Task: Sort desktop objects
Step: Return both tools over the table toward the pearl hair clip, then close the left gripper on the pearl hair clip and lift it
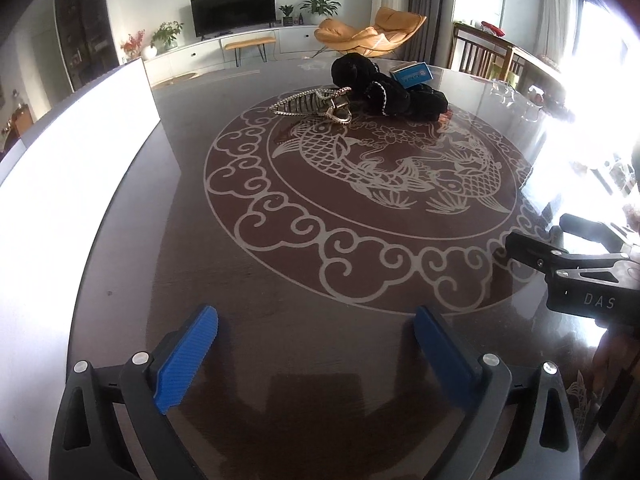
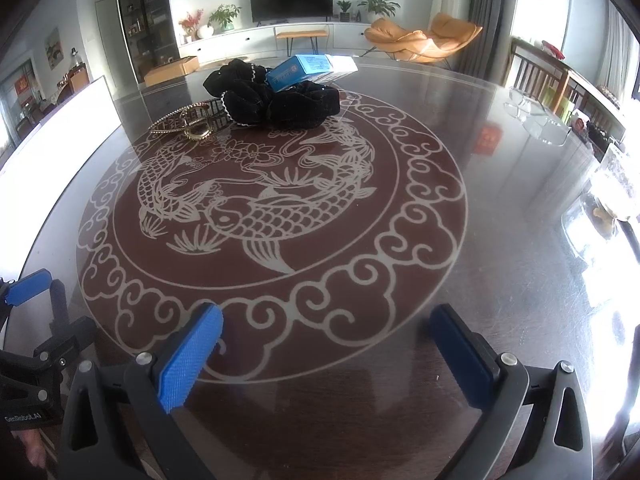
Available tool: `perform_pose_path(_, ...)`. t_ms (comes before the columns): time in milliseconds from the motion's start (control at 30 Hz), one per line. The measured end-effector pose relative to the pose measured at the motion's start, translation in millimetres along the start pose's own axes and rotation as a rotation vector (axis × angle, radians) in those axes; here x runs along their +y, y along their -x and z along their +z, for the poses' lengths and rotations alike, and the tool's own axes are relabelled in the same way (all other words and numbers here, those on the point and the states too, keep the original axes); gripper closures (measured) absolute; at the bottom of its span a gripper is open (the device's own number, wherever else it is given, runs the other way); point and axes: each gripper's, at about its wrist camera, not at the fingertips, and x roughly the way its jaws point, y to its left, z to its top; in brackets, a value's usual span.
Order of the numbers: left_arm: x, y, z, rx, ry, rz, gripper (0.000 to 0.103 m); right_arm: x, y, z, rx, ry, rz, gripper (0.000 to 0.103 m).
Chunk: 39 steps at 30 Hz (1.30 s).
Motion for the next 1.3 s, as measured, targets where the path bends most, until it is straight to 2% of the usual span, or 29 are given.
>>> perform_pose_path(267,1,-1,2,0.013,-0.011,-0.011,0.000,0,0,0,0.000,0.000,0.000,0.000)
perform_pose_path(367,3,-9,12,0.030,-0.025,-0.018,0.000,0,0,0,0.000,0.000,0.000,0.000)
perform_pose_path(467,9,-23,38,0.062,0.000,-0.006,0.000,0,0,0,0.000,0.000,0.000,0.000)
perform_pose_path(567,14,-30,76,-0.010,-0.005,-0.015,0.000,0,0,0,0.000,0.000,0.000,0.000)
perform_pose_path(700,11,-54,134,-0.050,-0.121,-0.019,0.000,0,0,0,0.000,0.000,0.000,0.000)
perform_pose_path(833,14,-81,175,-0.022,-0.201,-0.075,0.000,-1,0,0,0.000,0.000,0.000,0.000)
perform_pose_path(1000,8,-107,194,0.017,-0.273,-0.138,0.000,-1,0,0,0.000,0.000,0.000,0.000)
perform_pose_path(1200,-3,-126,197,0.054,-0.288,-0.197,0.000,-1,0,0,0.000,0.000,0.000,0.000)
perform_pose_path(1233,-4,-125,196,0.050,-0.283,-0.199,0.010,-1,0,0,0.000,0.000,0.000,0.000)
perform_pose_path(1267,-3,-124,194,0.040,-0.272,-0.204,0.025,-1,0,0,0.000,0.000,0.000,0.000)
perform_pose_path(1300,-1,-123,192,0.032,-0.258,-0.196,0.048,-1,0,0,0.000,0.000,0.000,0.000)
